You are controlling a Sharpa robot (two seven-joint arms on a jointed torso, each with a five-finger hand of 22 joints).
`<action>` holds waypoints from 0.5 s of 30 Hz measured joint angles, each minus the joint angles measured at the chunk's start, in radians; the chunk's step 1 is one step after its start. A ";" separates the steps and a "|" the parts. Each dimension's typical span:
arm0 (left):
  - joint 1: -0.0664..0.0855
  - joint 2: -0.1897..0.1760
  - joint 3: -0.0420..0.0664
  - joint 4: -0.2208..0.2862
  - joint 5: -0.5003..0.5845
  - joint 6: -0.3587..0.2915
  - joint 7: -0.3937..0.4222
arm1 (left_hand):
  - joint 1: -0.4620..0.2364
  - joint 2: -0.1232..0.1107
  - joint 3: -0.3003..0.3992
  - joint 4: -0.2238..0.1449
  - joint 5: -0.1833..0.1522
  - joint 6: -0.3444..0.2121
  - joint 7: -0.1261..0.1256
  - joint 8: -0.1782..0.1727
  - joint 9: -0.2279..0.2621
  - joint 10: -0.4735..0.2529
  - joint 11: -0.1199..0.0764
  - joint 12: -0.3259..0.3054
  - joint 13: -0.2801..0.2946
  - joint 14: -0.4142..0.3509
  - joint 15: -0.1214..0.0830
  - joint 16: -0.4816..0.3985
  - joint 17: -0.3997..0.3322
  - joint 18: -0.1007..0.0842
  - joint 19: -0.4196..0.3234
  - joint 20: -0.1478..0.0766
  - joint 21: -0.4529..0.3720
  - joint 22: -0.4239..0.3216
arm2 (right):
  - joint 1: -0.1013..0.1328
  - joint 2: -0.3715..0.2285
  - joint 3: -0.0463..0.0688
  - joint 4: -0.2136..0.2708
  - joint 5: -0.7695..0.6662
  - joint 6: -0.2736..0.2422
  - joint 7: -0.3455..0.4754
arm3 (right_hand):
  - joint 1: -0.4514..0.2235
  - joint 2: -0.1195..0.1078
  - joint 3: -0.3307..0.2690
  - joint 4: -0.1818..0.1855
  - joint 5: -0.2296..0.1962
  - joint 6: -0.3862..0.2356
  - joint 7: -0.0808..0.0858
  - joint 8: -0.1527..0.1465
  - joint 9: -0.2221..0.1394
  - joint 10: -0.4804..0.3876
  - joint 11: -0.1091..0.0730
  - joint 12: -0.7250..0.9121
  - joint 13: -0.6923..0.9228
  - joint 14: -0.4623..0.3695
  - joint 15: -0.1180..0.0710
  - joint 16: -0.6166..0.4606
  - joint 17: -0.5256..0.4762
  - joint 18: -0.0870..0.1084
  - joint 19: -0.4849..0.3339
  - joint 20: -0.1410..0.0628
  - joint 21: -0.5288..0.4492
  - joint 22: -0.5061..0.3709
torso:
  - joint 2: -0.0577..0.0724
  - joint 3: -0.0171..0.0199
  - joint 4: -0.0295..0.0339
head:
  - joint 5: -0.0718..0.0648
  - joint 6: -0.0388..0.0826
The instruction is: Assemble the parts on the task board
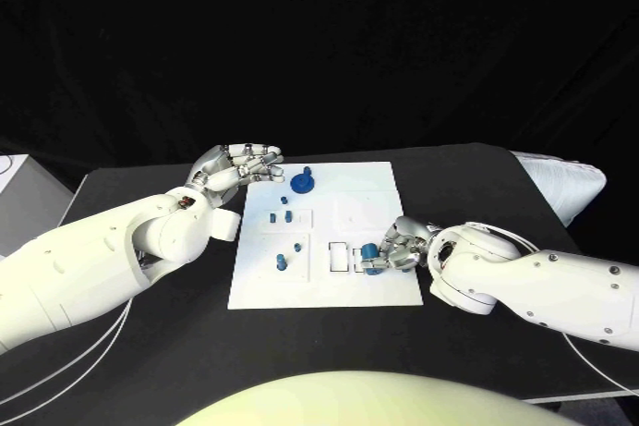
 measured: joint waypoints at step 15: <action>0.000 0.000 0.000 0.000 -0.001 0.002 -0.002 | 0.000 0.000 0.000 0.000 0.000 0.000 0.000 0.000 0.000 0.000 0.000 0.000 0.000 0.000 0.000 0.000 0.001 0.000 0.000 0.000 0.000 0.000 | -0.002 -0.002 0.001 0.010 0.013 -0.068 -0.008 | 0.132 0.004 0.111 0.048 0.260 -0.021 0.000 -0.008 -0.011 0.002 -0.002 0.000 0.000 0.004 -0.004 0.000 0.000 -0.014 0.000 -0.004 0.020 0.000 | 0.000 0.0000 -0.0002 | 0.000 0.000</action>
